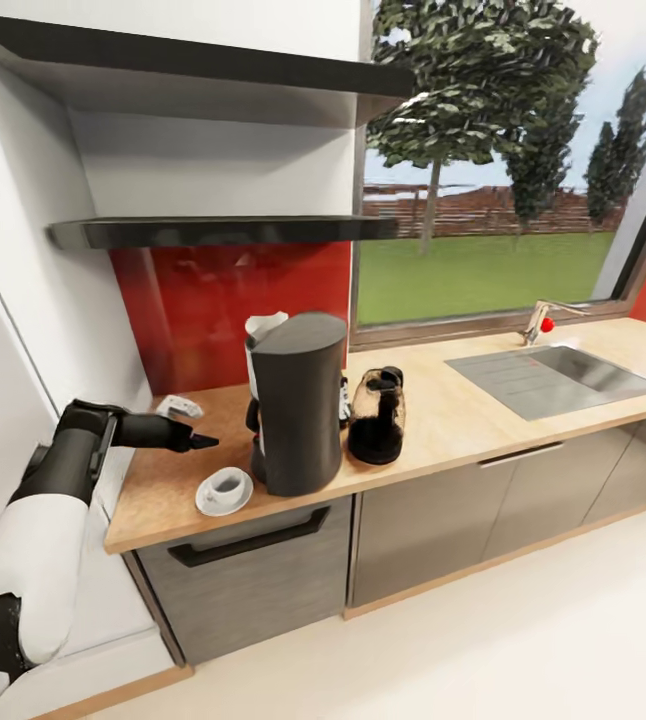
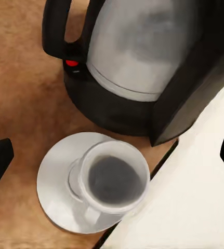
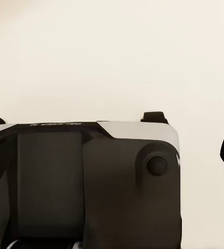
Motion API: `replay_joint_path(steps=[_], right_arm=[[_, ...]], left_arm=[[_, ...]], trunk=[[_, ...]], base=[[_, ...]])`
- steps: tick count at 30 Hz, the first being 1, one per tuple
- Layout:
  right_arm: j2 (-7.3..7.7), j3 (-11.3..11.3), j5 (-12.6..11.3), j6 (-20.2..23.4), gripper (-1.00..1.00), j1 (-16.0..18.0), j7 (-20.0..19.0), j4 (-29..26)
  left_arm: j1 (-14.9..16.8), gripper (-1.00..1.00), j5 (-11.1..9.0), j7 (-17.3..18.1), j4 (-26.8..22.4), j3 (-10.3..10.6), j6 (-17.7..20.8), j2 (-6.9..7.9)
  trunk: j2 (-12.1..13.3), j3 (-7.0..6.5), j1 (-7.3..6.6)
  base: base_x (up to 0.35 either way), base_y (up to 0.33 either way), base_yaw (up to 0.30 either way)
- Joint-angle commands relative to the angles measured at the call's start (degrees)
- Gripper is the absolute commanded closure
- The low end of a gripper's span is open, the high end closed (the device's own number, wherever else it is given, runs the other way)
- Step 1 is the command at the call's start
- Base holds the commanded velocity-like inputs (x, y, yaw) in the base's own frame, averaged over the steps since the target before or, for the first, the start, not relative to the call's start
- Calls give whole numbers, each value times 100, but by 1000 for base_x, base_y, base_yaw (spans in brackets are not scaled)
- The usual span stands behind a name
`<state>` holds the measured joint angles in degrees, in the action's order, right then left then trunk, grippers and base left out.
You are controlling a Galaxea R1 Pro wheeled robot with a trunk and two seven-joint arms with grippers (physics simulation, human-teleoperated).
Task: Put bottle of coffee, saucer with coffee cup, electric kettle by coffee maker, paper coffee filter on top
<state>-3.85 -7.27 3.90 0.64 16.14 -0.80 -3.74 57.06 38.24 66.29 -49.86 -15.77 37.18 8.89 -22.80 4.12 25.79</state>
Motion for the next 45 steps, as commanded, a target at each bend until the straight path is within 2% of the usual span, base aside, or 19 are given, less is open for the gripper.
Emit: replay_joint_path(steps=[1,7,14,17,21,23,27,30,38,43,45], right_arm=[[-1,-45,41,7,-100,5,-8,-4],[-1,-47,41,7,-100,3,-8,-4],[-1,-47,41,7,-100,6,-8,-4],[-1,-47,41,7,-100,5,-8,-4],[-1,-47,41,7,-100,4,-8,-4],[-3,-47,41,7,-100,3,-8,-4],[-9,-47,38,7,-100,4,-8,-4],[-10,-47,35,7,-100,6,-8,-4],[-10,-47,36,7,-100,3,-8,-4],[-10,-42,39,7,-100,3,-8,-4],[-10,-40,39,7,-100,3,-8,-4]], left_arm=[[3,-100,43,72,-6,-15,49,7],[-9,-100,28,212,-1,-8,54,15],[-29,-100,37,957,13,11,50,3],[-242,-100,42,1254,1,27,45,-46],[-508,-100,36,1439,-5,30,44,-166],[-674,-100,35,1697,29,30,50,-235],[-830,-100,38,2363,48,25,56,-269],[-952,-100,42,2371,77,28,50,-273],[-1668,-100,41,2371,97,27,42,-327],[-2490,-100,49,2371,109,24,-22,-367],[-2896,-100,44,2371,126,23,-331,-384]], trunk=[[-13,13,0],[-13,13,0],[-13,13,0],[-13,13,0],[-13,13,0],[-13,13,0],[-13,13,0],[-13,13,0],[-13,13,0],[-13,13,0],[-13,13,0]], base=[[-295,122,0],[-306,129,0],[-87,32,0],[-7,3,0],[-1,1,0],[0,0,0],[0,0,0],[0,0,0],[0,0,0],[0,0,0],[0,0,0]])
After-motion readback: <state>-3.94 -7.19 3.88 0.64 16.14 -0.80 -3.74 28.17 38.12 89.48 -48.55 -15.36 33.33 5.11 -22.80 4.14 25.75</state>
